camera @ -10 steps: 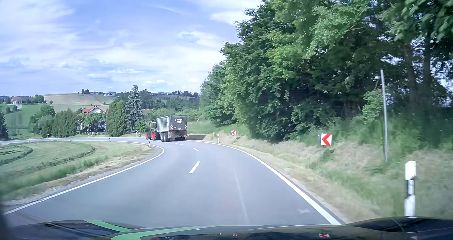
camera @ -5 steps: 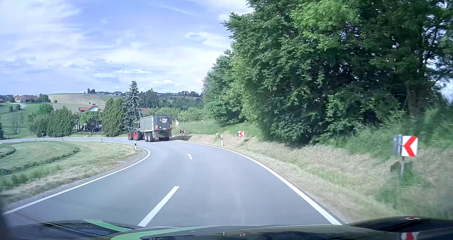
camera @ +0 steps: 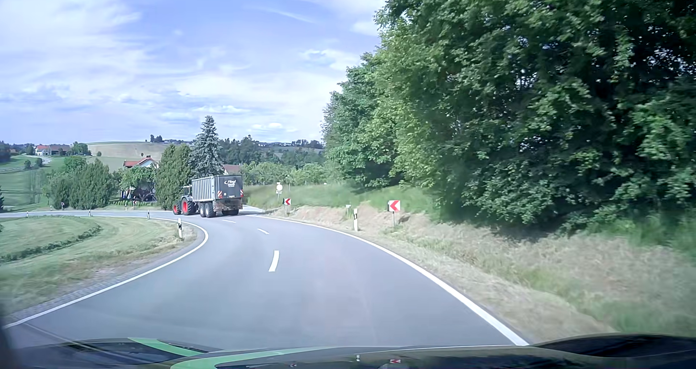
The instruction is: Follow the waypoints while adhering to traffic rules and regulations
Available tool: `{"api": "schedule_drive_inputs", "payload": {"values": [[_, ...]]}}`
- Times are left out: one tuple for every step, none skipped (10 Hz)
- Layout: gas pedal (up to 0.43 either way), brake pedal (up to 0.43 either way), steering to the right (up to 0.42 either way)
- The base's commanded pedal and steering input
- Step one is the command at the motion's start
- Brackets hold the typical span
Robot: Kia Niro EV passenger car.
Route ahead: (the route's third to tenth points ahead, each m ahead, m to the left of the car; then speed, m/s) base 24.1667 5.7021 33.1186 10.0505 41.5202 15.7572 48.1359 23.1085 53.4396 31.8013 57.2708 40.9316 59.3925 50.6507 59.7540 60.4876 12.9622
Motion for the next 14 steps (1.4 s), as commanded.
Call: {"api": "schedule_drive_inputs", "payload": {"values": [[0.000,0.152,-0.051],[0.000,0.146,-0.056],[0.000,0.116,-0.063],[0.000,0.067,-0.067],[0.000,0.000,-0.071],[0.000,0.000,-0.073],[0.000,0.000,-0.074],[0.000,0.000,-0.074],[0.000,0.000,-0.075],[0.000,0.000,-0.074],[0.000,0.000,-0.075],[0.000,0.000,-0.075],[0.000,0.000,-0.077],[0.000,0.000,-0.078]]}}
